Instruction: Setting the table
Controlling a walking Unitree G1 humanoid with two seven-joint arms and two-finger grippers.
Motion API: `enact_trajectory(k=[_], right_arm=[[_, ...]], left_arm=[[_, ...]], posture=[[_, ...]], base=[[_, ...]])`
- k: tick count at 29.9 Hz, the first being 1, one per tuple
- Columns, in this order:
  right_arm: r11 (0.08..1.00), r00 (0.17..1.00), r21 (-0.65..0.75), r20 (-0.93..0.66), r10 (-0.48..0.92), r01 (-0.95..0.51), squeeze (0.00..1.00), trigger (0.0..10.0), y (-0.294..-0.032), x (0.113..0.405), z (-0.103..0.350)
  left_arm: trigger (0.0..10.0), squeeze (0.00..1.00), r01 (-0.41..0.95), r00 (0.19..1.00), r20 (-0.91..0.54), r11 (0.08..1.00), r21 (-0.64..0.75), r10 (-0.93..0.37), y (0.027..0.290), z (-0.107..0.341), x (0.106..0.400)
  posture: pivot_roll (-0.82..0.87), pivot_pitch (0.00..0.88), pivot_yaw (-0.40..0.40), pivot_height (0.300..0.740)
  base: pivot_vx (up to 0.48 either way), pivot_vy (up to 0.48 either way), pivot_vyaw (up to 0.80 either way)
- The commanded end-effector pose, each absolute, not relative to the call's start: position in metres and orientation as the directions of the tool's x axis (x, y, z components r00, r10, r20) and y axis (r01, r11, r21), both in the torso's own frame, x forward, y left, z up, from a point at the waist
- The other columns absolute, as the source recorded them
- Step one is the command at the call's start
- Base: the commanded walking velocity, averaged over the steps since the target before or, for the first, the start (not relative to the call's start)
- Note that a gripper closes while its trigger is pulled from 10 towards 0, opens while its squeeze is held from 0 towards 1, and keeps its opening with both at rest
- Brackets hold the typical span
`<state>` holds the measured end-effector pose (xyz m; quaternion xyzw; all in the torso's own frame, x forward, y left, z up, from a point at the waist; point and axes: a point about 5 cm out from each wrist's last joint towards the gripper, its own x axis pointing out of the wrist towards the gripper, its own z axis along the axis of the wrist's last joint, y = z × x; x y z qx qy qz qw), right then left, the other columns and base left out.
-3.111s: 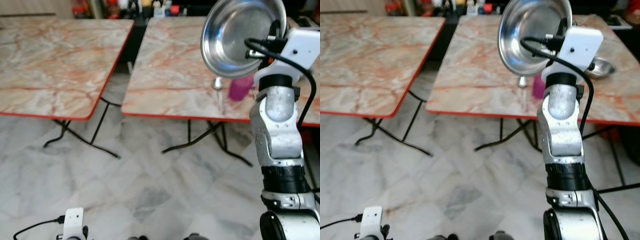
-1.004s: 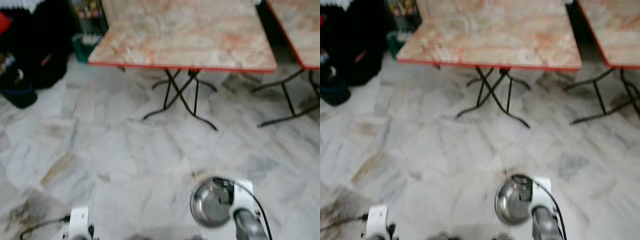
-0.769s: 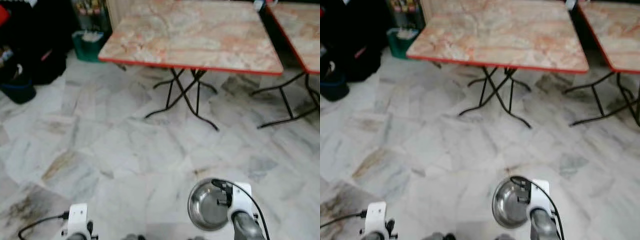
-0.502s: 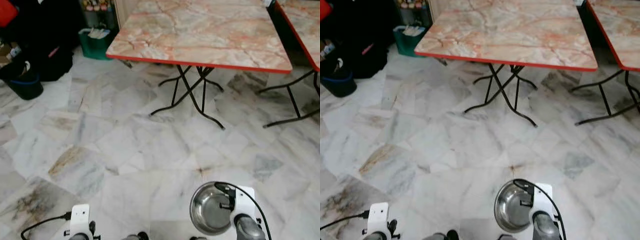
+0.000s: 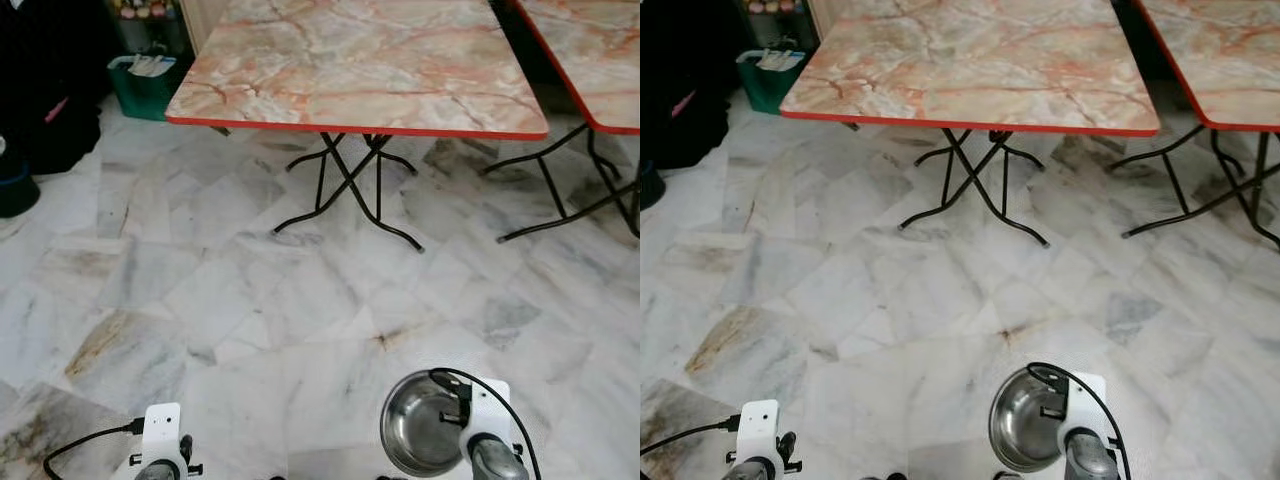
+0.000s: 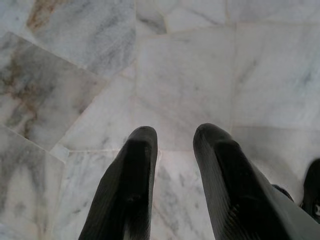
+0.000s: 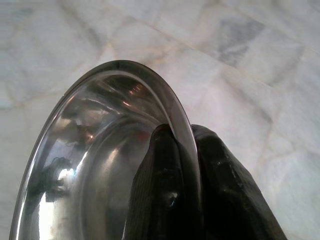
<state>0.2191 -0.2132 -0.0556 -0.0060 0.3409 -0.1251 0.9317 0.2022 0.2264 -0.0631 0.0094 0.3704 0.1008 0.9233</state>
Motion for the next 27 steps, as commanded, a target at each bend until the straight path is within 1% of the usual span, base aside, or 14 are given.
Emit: enact_trajectory(k=[1, 3, 13, 19, 22, 25, 27], right_arm=[[0.967, 0.728, -0.093, -0.642, -0.241, 0.238, 0.0, 10.0, -0.214, 0.214, -0.058], [0.966, 0.72, -0.1, -0.649, -0.245, 0.239, 0.0, 10.0, -0.215, 0.213, -0.059], [0.966, 0.686, -0.114, -0.686, -0.244, 0.23, 0.0, 10.0, -0.218, 0.201, -0.066], [0.969, 0.681, -0.105, -0.694, -0.233, 0.225, 0.0, 10.0, -0.218, 0.199, -0.068], [0.973, 0.696, -0.1, -0.684, -0.218, 0.207, 0.0, 10.0, -0.217, 0.201, -0.066], [0.979, 0.705, -0.098, -0.682, -0.197, 0.179, 0.0, 10.0, -0.214, 0.204, -0.065], [0.977, 0.702, -0.085, -0.683, -0.201, 0.196, 0.0, 10.0, -0.214, 0.204, -0.065]], left_arm=[[10.0, 0.0, -0.183, 0.691, -0.693, 0.977, 0.108, 0.206, 0.23, -0.065, 0.197], [10.0, 0.0, -0.18, 0.691, -0.692, 0.977, 0.114, 0.209, 0.231, -0.065, 0.197], [10.0, 0.0, -0.186, 0.693, -0.687, 0.975, 0.12, 0.217, 0.232, -0.063, 0.2], [10.0, 0.0, -0.187, 0.696, -0.685, 0.975, 0.119, 0.217, 0.231, -0.063, 0.201], [10.0, 0.0, -0.186, 0.697, -0.684, 0.975, 0.119, 0.217, 0.23, -0.063, 0.201], [10.0, 0.0, -0.182, 0.696, -0.685, 0.976, 0.122, 0.215, 0.23, -0.063, 0.201], [10.0, 0.0, -0.179, 0.696, -0.686, 0.976, 0.124, 0.214, 0.23, -0.063, 0.201]], posture=[[-0.04, 0.145, 0.029, 0.74], [-0.04, 0.135, 0.026, 0.74], [-0.03, 0.139, 0.027, 0.74], [-0.03, 0.139, 0.028, 0.74], [-0.04, 0.14, 0.03, 0.74], [-0.03, 0.14, 0.03, 0.74], [-0.03, 0.141, 0.03, 0.74]], base=[[0.274, 0.0, 0.0], [0.294, 0.0, 0.0], [0.313, 0.0, 0.0], [0.317, 0.0, 0.0], [0.319, 0.0, 0.0], [0.316, 0.0, 0.54], [0.324, 0.0, 0.29]])
